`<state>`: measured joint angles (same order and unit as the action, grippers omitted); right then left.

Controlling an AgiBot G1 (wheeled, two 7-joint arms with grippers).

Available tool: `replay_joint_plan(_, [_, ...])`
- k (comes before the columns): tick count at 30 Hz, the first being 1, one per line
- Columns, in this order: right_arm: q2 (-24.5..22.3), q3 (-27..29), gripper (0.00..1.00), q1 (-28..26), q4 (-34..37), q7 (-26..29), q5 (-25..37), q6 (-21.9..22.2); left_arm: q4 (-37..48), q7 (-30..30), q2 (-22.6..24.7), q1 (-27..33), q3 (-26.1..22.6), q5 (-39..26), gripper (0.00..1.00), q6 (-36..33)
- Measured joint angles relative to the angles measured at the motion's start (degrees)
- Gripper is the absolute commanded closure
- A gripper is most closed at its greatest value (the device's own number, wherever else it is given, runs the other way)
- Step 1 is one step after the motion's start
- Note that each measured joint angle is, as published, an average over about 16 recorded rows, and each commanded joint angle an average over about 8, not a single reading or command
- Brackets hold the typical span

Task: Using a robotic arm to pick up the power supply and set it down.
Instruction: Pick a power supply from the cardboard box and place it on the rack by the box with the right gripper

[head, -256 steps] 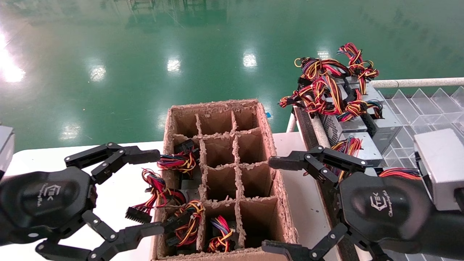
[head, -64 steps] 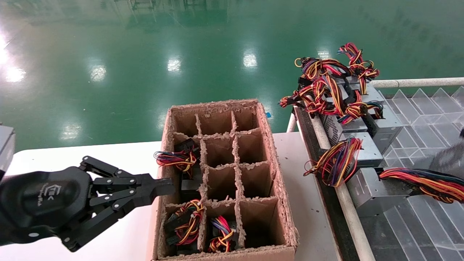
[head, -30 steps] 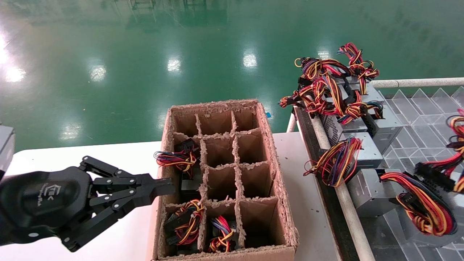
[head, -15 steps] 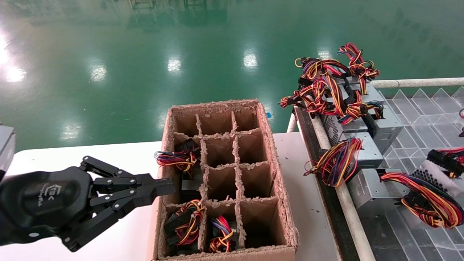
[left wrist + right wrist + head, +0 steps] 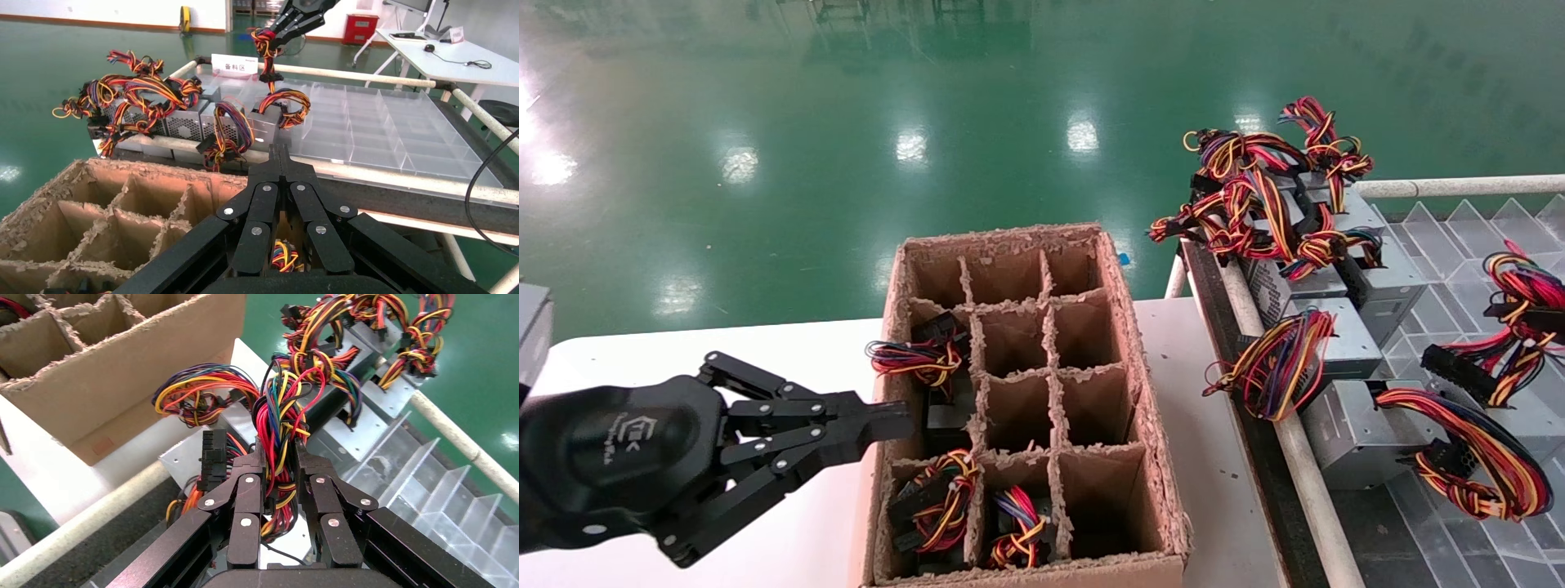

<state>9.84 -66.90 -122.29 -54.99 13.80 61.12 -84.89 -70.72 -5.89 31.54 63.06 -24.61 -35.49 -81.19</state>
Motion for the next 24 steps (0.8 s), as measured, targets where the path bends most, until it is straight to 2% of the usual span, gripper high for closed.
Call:
replay_joint_plan(6, [0.1, -0.5, 0.14, 1.0, -0.4, 0.4, -1.0, 0.4, 0.0, 0.0, 0.0, 0.0, 0.0, 0.0, 1.0, 0.0])
replay_joint_plan(7, [0.1, -0.5, 0.04, 1.1, -0.5, 0.5, -1.0, 0.4, 0.0, 0.0, 0.0, 0.0, 0.0, 0.0, 1.0, 0.0])
replay_joint_plan(8, [0.1, -0.5, 0.0, 1.1, -0.6, 0.6, -1.1, 0.4, 0.0, 0.0, 0.0, 0.0, 0.0, 0.0, 1.0, 0.0])
replay_joint_plan(24, [-1.0, 0.3, 0.0, -0.8, -2.9, 3.8, -0.6, -1.8, 0.0, 0.0, 0.0, 0.0, 0.0, 0.0, 1.0, 0.0])
